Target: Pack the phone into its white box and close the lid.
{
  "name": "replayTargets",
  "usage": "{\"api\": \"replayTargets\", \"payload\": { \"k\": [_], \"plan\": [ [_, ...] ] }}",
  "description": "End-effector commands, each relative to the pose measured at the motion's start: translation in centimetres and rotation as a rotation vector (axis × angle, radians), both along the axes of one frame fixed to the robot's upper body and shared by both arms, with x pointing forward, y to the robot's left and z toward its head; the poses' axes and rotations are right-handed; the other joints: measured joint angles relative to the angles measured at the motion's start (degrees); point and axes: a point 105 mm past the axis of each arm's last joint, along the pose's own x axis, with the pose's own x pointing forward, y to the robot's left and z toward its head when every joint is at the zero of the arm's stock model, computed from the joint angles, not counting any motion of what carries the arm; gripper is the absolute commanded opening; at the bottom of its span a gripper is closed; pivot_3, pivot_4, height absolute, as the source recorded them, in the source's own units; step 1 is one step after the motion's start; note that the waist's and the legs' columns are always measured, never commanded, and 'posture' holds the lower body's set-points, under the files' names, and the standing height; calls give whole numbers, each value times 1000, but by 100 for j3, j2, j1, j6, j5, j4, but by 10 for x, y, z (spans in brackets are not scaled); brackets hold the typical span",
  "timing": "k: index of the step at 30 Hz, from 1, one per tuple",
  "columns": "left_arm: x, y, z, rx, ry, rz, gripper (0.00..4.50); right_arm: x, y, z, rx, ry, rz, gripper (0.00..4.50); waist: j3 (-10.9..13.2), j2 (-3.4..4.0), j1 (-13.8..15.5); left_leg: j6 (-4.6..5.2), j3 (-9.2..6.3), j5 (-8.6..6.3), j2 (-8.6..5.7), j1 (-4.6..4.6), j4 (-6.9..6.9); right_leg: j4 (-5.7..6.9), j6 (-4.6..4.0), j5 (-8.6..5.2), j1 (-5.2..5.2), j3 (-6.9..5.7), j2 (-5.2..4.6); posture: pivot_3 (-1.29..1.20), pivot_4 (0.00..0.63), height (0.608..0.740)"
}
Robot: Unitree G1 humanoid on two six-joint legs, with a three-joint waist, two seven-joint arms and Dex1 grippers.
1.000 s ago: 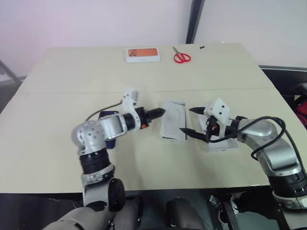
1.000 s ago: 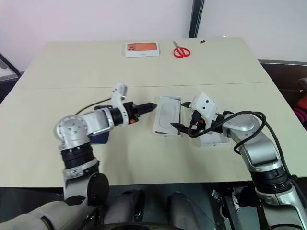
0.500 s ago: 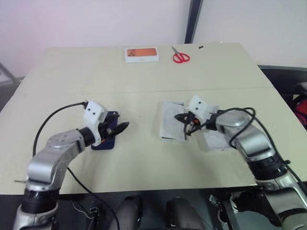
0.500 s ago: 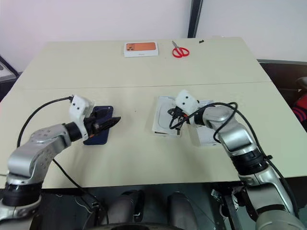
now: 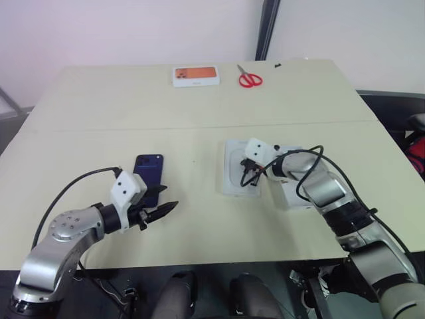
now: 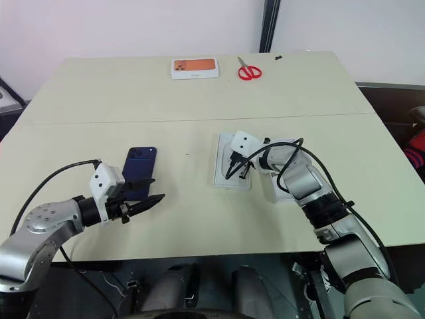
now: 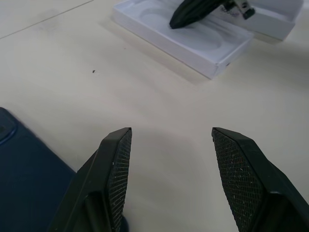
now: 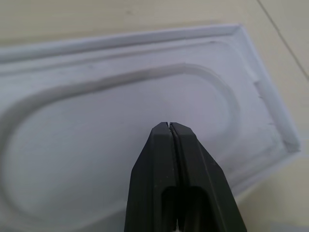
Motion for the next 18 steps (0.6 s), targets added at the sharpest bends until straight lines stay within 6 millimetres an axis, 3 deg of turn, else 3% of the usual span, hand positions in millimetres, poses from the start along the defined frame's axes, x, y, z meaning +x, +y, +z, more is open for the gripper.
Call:
{"api": "replayTargets", "payload": {
  "k": [1,4,9,12,17,18],
  "plan": [
    [-3,-2,9,10,-46,-17,2783,6,-5,10,-42,-66,0,48,0,0,12,0,0,0,0,0,0,0,0,0,0,-1,0,0,150,740],
    [-3,-3,9,9,-46,-14,2783,2,0,16,-7,-77,46,48,0,0,4,0,0,0,0,0,1,0,0,0,0,-1,0,0,150,740],
    [-2,2,11,7,-50,7,2783,-25,8,42,163,-51,196,48,1,1,6,2,-1,-1,0,-1,0,0,0,0,0,-1,1,0,150,740],
    [-4,3,12,7,-50,8,2783,-53,5,47,228,49,294,892,1,1,18,10,-1,-6,0,0,1,-1,0,0,4,-2,0,0,150,740],
    [-10,-5,10,31,-51,-54,2783,-94,7,23,177,177,395,3372,1,1,11,13,-4,-8,1,1,-1,-3,0,0,6,-2,0,0,150,740],
    [-11,-6,8,42,-52,-67,2783,-98,7,17,158,191,395,3372,1,1,11,13,-4,-8,1,1,-1,-3,0,0,6,-2,0,0,150,740]
  ]
}}
